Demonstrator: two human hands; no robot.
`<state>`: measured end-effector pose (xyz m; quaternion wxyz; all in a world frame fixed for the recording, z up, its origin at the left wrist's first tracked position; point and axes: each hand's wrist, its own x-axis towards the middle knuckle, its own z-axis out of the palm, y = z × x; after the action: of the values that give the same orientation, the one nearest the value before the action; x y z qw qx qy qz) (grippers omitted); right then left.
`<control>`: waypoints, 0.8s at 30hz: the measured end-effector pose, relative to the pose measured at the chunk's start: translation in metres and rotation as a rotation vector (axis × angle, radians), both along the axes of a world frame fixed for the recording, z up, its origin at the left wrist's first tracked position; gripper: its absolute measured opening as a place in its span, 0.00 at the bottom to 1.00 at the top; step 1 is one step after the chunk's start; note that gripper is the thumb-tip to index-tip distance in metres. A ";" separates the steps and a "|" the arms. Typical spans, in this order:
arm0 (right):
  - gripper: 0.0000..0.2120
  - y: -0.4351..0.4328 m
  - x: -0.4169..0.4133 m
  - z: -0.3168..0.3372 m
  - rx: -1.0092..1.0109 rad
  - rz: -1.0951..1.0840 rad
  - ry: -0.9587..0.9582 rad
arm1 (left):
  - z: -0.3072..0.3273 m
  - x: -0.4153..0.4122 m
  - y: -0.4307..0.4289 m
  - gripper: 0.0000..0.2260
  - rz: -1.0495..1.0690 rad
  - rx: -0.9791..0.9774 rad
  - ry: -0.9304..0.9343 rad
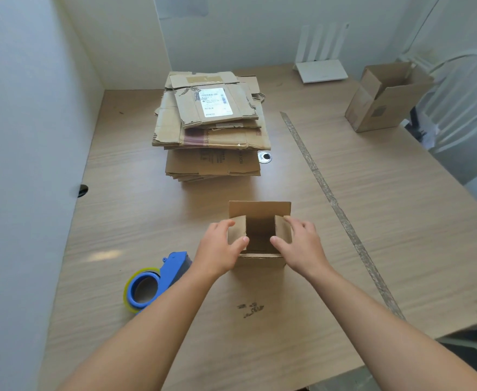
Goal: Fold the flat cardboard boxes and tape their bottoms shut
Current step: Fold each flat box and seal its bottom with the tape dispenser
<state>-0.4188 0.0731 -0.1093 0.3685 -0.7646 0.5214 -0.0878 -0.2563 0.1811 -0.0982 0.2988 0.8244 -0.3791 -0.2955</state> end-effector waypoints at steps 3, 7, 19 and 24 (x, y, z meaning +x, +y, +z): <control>0.29 -0.006 0.006 0.004 0.109 -0.058 -0.030 | 0.002 -0.005 -0.013 0.27 0.013 0.081 -0.002; 0.23 -0.010 -0.009 0.002 0.238 -0.217 -0.279 | 0.003 0.002 -0.008 0.21 0.113 -0.011 0.187; 0.19 -0.019 -0.038 -0.015 -0.068 -0.175 -0.003 | -0.010 0.023 0.020 0.20 0.130 0.053 0.197; 0.12 -0.008 -0.004 0.015 -0.796 0.314 0.074 | -0.009 0.025 0.015 0.24 0.140 0.024 0.229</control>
<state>-0.4233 0.0648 -0.0945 0.0347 -0.9200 0.3367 -0.1976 -0.2311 0.1964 -0.1077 0.3502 0.8132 -0.2806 -0.3706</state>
